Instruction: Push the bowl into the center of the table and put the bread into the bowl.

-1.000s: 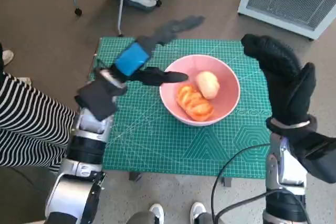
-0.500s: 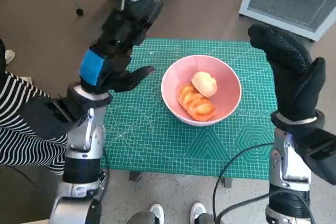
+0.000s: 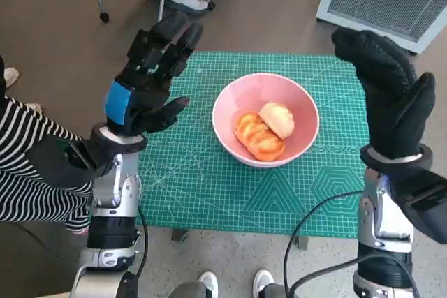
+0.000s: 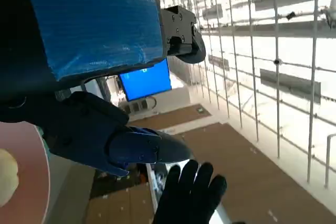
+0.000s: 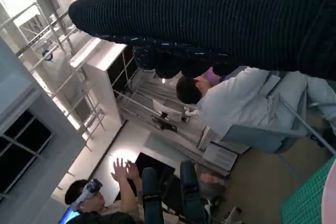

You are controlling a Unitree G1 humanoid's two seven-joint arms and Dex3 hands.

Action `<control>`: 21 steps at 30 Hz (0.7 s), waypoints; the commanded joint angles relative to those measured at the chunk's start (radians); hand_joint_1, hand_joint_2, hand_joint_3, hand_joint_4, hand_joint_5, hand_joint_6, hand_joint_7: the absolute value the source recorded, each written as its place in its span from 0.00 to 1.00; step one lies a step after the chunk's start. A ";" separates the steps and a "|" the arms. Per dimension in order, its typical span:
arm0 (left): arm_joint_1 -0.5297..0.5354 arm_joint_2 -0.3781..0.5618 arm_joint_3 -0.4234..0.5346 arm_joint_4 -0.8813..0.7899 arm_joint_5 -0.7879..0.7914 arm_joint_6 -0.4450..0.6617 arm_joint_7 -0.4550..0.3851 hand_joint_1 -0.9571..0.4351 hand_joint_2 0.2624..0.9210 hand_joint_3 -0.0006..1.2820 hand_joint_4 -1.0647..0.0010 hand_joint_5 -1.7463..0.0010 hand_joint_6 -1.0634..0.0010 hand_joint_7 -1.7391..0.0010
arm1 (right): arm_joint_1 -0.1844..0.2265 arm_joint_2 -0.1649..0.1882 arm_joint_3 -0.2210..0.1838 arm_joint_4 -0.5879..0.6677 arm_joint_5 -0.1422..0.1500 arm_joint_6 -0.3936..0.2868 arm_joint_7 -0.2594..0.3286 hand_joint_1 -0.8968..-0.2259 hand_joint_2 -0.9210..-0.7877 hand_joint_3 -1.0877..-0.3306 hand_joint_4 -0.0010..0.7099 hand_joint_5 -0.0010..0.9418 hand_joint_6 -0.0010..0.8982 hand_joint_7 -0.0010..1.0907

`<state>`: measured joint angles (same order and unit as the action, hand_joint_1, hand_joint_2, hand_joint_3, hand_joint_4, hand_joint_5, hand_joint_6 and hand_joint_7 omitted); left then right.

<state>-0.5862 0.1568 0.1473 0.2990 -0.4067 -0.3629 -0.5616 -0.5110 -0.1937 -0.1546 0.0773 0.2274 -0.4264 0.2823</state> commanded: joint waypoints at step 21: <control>0.004 -0.036 -0.011 -0.091 -0.020 0.085 0.011 0.22 1.00 0.26 0.83 1.00 1.00 0.68 | 0.042 -0.001 -0.004 -0.054 -0.039 0.058 -0.047 0.20 0.00 0.39 0.29 0.01 0.03 0.56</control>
<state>-0.5860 0.1322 0.1411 0.2317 -0.4172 -0.2852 -0.5549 -0.4940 -0.1945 -0.1569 0.0246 0.1939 -0.3880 0.2471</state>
